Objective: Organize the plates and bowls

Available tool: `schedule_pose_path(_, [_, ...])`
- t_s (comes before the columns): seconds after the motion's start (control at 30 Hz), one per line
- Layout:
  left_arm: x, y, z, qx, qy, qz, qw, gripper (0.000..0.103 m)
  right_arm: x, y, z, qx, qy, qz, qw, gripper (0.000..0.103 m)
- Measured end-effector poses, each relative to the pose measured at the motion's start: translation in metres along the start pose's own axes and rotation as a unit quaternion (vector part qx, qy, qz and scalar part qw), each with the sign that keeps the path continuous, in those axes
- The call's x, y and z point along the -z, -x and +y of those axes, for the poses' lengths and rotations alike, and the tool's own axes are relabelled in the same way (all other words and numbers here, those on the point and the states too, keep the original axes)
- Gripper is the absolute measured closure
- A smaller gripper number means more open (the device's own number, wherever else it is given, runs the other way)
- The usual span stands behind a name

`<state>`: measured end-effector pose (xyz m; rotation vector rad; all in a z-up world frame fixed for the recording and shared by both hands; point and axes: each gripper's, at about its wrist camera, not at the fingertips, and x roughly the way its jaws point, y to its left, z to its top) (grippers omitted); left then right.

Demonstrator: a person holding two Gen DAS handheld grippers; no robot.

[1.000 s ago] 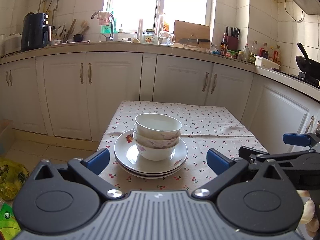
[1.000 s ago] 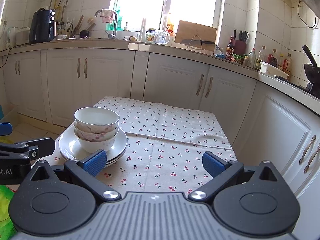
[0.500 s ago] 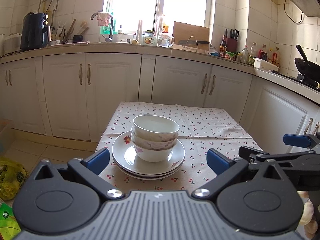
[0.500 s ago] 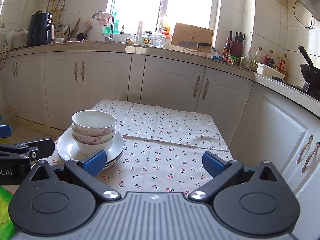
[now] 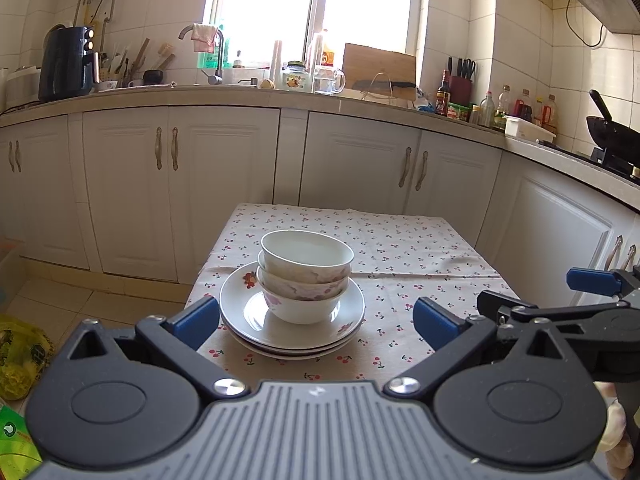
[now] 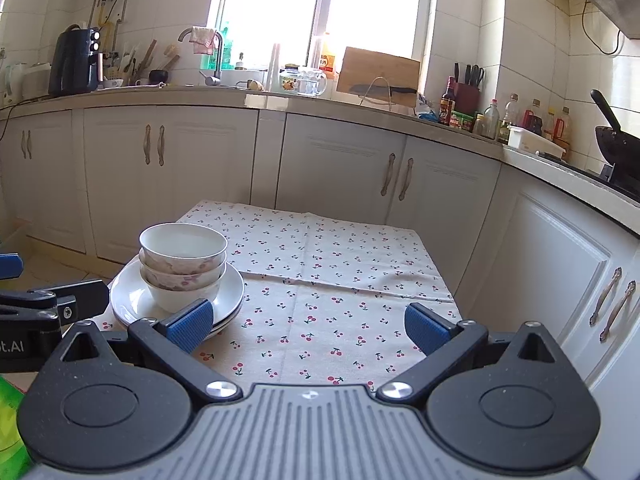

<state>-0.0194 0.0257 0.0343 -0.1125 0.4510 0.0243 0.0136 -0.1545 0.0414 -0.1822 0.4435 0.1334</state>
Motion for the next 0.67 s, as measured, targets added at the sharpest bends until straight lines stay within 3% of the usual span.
schedule_pose_path(0.67, [-0.0011, 0.0018, -0.0033, 0.002, -0.001, -0.002, 1.0000, 0.001, 0.0007, 0.0049, 0.0005, 0.010, 0.001, -0.006, 1.000, 0.000])
